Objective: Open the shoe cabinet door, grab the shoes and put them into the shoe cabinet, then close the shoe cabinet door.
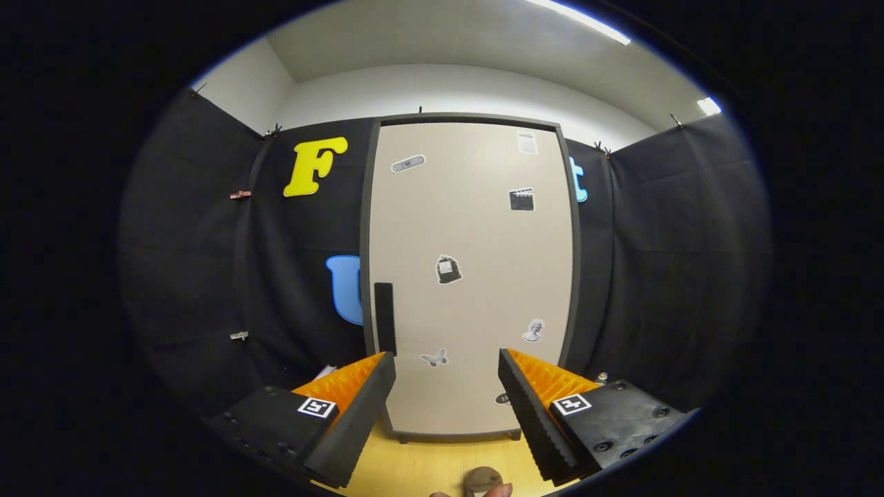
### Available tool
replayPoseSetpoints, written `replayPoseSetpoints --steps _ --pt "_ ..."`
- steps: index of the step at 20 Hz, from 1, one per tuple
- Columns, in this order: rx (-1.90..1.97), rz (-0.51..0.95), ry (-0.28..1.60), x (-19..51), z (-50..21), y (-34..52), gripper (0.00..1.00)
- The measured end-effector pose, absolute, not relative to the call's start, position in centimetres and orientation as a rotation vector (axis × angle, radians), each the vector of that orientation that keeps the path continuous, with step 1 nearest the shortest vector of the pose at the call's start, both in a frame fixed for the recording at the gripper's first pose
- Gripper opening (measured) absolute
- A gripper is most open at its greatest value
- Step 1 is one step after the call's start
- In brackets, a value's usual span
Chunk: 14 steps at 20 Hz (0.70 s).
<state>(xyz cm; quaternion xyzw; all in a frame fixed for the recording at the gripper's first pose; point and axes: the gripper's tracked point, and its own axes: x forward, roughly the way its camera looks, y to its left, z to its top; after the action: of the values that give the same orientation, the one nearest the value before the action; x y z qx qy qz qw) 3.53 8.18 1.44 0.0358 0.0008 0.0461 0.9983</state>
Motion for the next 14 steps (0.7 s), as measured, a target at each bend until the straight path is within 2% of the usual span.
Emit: replayPoseSetpoints --steps 6,14 --pt "0.07 0.142 0.012 10.6 0.3 14.1 0.98" --pt "0.077 0.116 0.049 18.7 -2.9 17.3 0.97"
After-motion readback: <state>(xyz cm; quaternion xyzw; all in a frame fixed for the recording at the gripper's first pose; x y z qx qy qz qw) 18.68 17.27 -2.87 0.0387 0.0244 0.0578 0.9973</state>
